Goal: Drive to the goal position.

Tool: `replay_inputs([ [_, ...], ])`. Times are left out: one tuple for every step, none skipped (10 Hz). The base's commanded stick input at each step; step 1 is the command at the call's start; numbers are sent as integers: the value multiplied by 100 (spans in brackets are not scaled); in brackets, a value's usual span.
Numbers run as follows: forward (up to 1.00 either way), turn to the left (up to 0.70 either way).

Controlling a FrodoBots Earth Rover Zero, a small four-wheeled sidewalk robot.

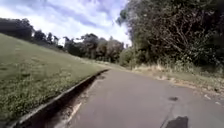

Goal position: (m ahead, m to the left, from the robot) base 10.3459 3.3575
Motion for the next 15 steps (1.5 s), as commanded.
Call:
replay_inputs([
  [70,0],
  [70,0],
  [70,0],
  [70,0],
  [70,0],
  [70,-4],
  [70,-12],
  [70,-20],
  [70,-20],
  [70,-20],
  [70,-21],
  [70,-22],
  [70,-21],
  [70,-21],
  [70,-21],
])
